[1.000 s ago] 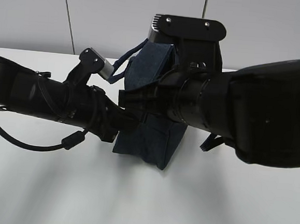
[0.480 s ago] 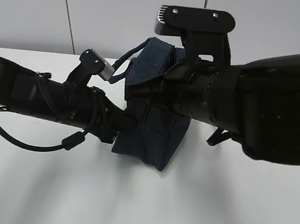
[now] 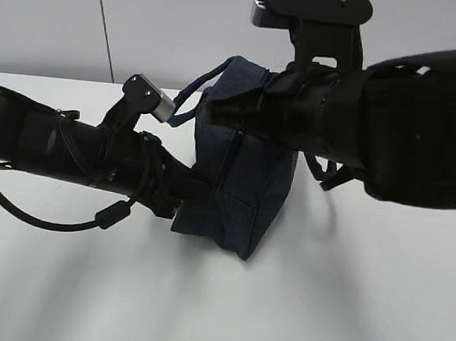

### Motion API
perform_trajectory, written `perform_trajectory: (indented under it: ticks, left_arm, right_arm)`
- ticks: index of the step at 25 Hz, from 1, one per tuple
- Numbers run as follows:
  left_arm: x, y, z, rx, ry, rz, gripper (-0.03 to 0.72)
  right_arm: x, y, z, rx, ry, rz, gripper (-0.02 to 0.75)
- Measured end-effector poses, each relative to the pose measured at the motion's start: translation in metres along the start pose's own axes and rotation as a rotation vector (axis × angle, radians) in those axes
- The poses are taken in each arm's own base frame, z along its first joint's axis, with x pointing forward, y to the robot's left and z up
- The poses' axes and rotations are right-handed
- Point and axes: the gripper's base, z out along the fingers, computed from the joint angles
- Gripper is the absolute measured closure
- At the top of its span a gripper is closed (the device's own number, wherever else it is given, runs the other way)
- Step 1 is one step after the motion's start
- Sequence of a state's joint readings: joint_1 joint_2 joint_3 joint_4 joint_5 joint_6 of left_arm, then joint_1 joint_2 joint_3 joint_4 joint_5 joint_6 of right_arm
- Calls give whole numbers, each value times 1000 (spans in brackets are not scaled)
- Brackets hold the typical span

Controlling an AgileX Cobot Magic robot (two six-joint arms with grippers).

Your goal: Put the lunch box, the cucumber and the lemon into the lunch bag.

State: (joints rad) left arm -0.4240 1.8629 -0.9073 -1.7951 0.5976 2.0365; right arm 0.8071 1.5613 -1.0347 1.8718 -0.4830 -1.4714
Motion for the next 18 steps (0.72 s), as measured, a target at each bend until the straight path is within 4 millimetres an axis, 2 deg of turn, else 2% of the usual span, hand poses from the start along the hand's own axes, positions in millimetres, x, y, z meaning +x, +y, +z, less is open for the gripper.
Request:
perform_trajectory:
  ticks: [5,18]
  left_arm:
    - [0,-1,0,10,-5,0,681]
    - [-1,-2,0,18,-9,0,681]
  right_arm:
    - [-9,-11,5,23,-16,31,738]
    - [-19,-36,20,23,-17,80,738]
